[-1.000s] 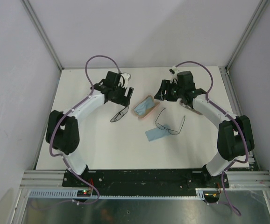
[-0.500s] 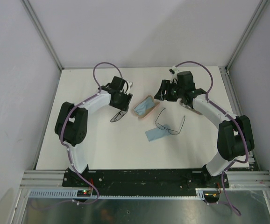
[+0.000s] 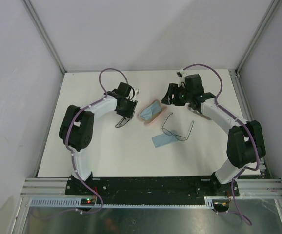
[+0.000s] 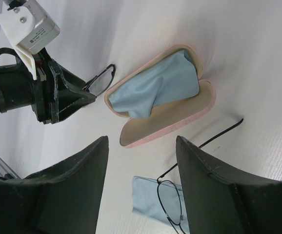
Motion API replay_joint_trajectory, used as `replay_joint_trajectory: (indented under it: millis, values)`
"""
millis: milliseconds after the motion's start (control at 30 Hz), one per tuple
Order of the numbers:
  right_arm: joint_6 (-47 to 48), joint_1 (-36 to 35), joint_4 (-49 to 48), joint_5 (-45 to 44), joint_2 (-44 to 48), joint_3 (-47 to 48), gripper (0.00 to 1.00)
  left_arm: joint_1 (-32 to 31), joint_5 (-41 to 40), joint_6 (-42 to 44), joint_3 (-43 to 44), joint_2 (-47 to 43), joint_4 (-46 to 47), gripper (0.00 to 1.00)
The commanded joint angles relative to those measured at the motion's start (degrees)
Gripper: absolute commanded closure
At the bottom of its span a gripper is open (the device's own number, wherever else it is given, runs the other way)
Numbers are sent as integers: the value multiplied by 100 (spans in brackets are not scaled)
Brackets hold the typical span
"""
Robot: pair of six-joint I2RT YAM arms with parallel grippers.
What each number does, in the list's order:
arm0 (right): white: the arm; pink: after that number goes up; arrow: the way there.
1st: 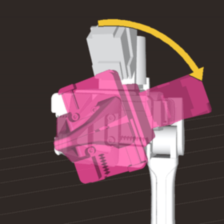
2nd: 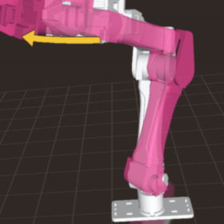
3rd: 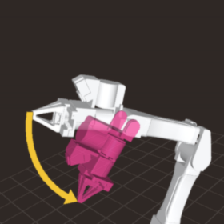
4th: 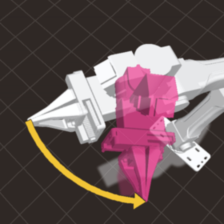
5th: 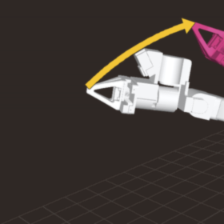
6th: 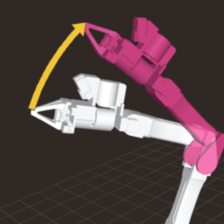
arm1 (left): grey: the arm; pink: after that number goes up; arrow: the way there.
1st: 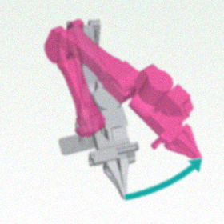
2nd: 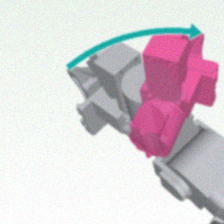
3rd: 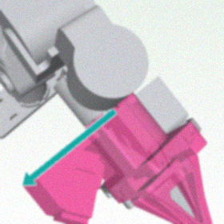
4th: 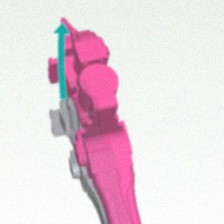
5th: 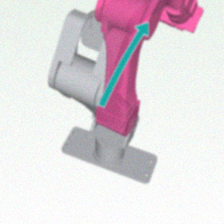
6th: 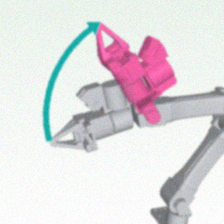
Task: Organize the sunglasses
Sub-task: Pick up the sunglasses from the center of the board.
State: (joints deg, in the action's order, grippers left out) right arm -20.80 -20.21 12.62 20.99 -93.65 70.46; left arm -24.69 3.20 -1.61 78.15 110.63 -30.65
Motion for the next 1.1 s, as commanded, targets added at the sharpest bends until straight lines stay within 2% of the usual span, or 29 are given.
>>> replay_joint_trajectory:
  millis: [0,267,467,600,833,1067]
  values:
    - [78,-27,-15,-42,32,3,38,-68,-1,-82,-69,-17,31,52]
    - [68,-23,-10,-40,41,3,38,-103,-268,-67,-92,195,-40,53]
    - [72,-21,-11,-50,53,3,38,-216,-302,-51,-89,265,-66,68]
    - [63,-19,-17,-47,64,3,38,-270,-448,-66,-45,297,-71,71]
    - [67,-19,-6,-43,74,3,38,-309,-518,-113,-25,120,-91,74]
    - [75,-20,10,-58,66,3,38,-351,-189,-284,197,-505,-101,74]
